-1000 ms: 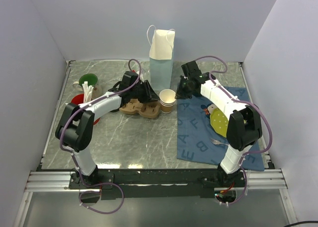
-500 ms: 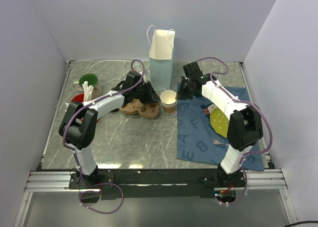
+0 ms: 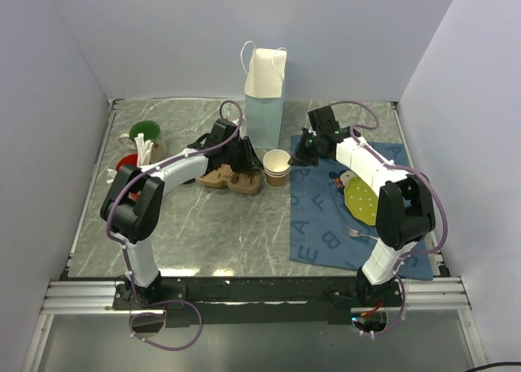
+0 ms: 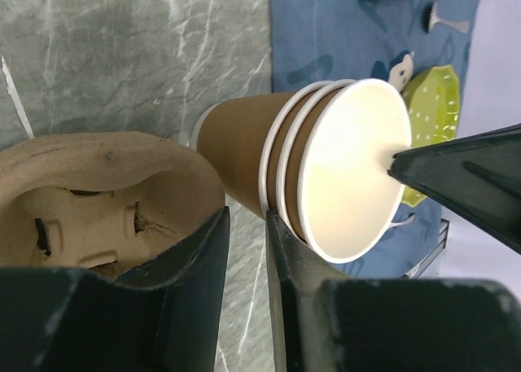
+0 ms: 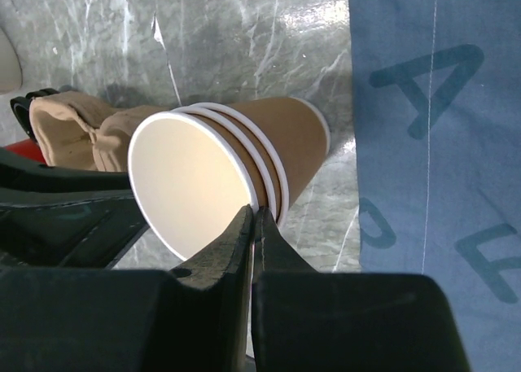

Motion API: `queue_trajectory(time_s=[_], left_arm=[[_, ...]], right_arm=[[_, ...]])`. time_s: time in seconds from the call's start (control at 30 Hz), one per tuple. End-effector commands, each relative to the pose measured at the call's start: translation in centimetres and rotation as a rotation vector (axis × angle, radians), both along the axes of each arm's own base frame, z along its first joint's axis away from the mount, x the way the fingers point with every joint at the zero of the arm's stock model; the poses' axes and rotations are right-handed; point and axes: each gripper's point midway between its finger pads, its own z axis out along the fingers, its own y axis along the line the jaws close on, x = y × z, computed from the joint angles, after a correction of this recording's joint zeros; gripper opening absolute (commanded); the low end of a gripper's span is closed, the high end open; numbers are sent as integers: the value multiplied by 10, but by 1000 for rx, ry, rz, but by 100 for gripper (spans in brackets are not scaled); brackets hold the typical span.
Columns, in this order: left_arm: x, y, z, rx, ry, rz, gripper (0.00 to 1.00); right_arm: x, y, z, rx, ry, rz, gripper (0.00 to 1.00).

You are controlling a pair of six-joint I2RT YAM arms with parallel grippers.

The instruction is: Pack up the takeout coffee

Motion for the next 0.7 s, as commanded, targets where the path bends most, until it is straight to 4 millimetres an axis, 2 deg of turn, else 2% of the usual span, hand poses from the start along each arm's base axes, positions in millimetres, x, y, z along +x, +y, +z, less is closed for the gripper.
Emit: queue_trajectory(time_s=[0.0, 0.3, 0.53, 0.67], left_arm=[[7, -9, 11, 2, -46, -15, 30], [8, -12, 39, -38, -79, -22, 32], [6, -9, 35, -18, -77, -19, 31], [12, 0, 42, 37, -108, 2, 31]], right_arm=[[7, 10, 34, 92, -102, 20, 0], [5, 3, 28, 68, -74, -2, 0], [5, 1, 28, 53, -71, 0, 0], [5, 0, 29, 43, -71, 2, 0]])
